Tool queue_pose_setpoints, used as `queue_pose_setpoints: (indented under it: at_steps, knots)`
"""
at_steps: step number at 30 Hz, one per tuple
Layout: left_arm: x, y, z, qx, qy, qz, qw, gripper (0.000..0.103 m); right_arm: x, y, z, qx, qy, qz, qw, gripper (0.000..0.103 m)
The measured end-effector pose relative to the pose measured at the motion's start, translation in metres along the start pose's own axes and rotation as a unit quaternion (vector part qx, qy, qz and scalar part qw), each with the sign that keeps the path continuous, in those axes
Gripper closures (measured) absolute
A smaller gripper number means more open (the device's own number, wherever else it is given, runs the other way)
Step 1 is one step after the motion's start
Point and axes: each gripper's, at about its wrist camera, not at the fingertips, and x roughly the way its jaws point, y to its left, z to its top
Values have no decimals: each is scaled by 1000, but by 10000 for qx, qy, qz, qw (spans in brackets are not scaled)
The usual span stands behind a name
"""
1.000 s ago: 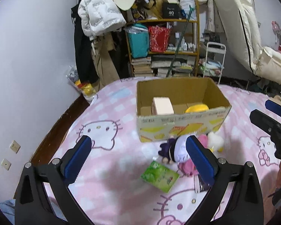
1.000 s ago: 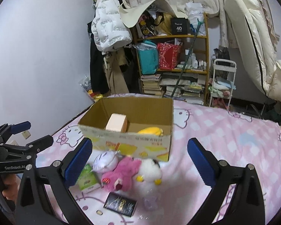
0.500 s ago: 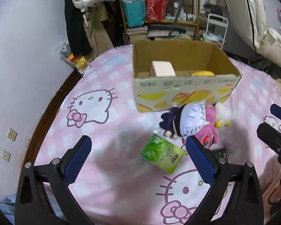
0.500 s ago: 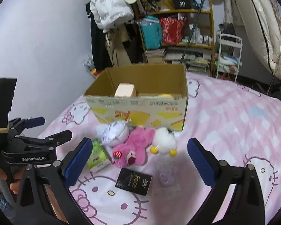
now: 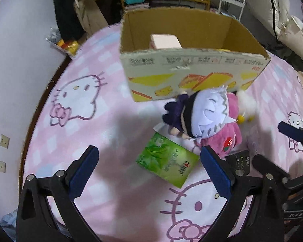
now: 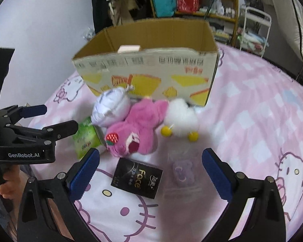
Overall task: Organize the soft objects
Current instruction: 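Reach right tool to black Face tissue pack while left tool reaches green pack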
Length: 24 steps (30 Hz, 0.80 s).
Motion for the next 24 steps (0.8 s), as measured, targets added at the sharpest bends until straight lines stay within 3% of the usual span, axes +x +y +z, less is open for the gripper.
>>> queue_pose_setpoints:
  at_steps: [7, 11, 14, 20, 24]
  knots:
    - [28, -10, -1, 211, 530, -178, 9982, 4, 23, 0, -5, 79, 403, 80, 9991, 0]
    - [43, -11, -2, 189, 825, -460, 9954, 4, 33, 1, -8, 167, 573, 124, 9981, 1]
    - [56, -11, -3, 175, 1056, -390, 9935, 4, 43, 3, -11, 212, 751, 259, 9966, 4]
    - [73, -14, -4, 236, 1291, -243, 9911, 4, 57, 13, -15, -8, 928, 103, 9956, 5]
    - [81, -17, -4, 306, 1331, -174, 9905, 4, 59, 19, -16, -134, 917, 93, 9957, 18]
